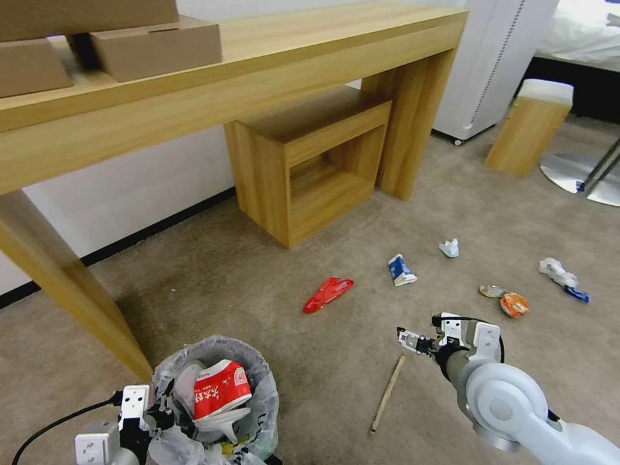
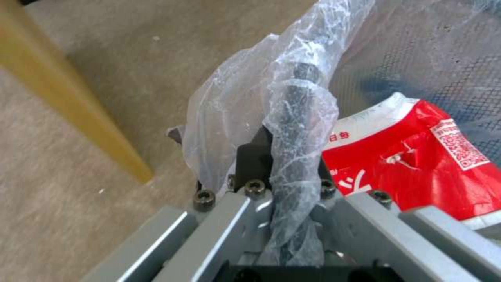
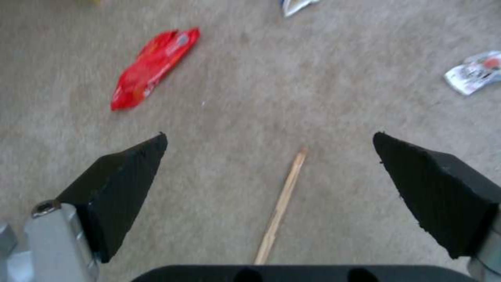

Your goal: Pick up the trash bin and place the garbage on the floor into it.

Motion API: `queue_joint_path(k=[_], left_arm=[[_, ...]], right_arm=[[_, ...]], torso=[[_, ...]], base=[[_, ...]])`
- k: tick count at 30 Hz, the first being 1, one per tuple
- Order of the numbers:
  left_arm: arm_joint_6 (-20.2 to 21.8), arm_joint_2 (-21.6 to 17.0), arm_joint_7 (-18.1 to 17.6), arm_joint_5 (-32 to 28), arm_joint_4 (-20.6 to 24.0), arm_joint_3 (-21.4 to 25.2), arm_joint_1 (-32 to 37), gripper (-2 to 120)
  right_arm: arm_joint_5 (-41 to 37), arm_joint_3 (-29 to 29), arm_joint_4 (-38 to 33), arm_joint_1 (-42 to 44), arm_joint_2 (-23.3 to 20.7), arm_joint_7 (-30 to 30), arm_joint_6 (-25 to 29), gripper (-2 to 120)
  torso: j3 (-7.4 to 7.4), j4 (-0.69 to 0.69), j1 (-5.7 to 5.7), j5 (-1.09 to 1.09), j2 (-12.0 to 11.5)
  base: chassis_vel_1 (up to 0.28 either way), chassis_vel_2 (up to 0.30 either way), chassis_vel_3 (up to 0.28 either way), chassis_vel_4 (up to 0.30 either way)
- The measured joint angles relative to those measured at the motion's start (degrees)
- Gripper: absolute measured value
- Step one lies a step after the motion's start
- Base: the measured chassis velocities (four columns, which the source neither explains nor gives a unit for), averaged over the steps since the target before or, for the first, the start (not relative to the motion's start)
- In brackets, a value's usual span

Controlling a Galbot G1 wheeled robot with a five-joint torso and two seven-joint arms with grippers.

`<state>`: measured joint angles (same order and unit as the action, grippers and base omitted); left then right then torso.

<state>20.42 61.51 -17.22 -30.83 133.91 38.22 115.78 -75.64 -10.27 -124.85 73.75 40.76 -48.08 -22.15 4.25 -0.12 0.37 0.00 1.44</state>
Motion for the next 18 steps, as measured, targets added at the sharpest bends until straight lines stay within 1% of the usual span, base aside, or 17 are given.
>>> queue_joint_path(k=[2,4,6,9,16,18], left_arm=[[-0.30,0.52,0.32,0.52,-0.05,-0.48,0.14,0],[-0.31,0.58,0.34,0.57,-0.07,-0.53,0.14,0],[-0.48,1.21,0.58,1.59,-0.35,-1.43,0.27,0],[-0.48,1.51,0.72,2.22,-0.36,-1.95,0.31,0],[-0.45,1.31,1.21,2.94,-0.08,-1.94,0.82,0],[-0.44,1.33,1.43,3.41,-0.11,-2.09,0.98,0]], right_arm=[[2.48,-0.01,0.31,0.00,0.30,1.52,1.42,100],[2.79,-0.01,0.39,0.01,0.36,1.69,1.58,100],[5.01,0.02,1.33,0.15,1.64,2.66,3.00,100],[4.70,0.00,2.14,0.60,2.94,2.61,3.14,100],[3.20,-0.41,5.77,0.49,4.35,3.50,0.47,100],[2.45,-0.44,8.35,-0.54,4.99,4.18,-1.24,100]], torso=[[0.00,0.00,0.00,0.00,0.00],[0.00,0.00,0.00,0.00,0.00],[0.00,-0.03,0.00,0.00,0.00],[0.00,0.00,0.00,0.01,0.00],[0.00,0.00,0.00,0.00,0.00],[0.00,0.00,0.00,0.00,0.00]], base=[[-0.066,-0.075,-0.083,-0.074],[-0.076,-0.053,-0.093,-0.073],[-0.046,-0.053,-0.047,-0.028],[0.000,0.000,0.000,0.000],[0.000,0.000,0.000,0.000],[0.000,0.000,0.000,0.000]])
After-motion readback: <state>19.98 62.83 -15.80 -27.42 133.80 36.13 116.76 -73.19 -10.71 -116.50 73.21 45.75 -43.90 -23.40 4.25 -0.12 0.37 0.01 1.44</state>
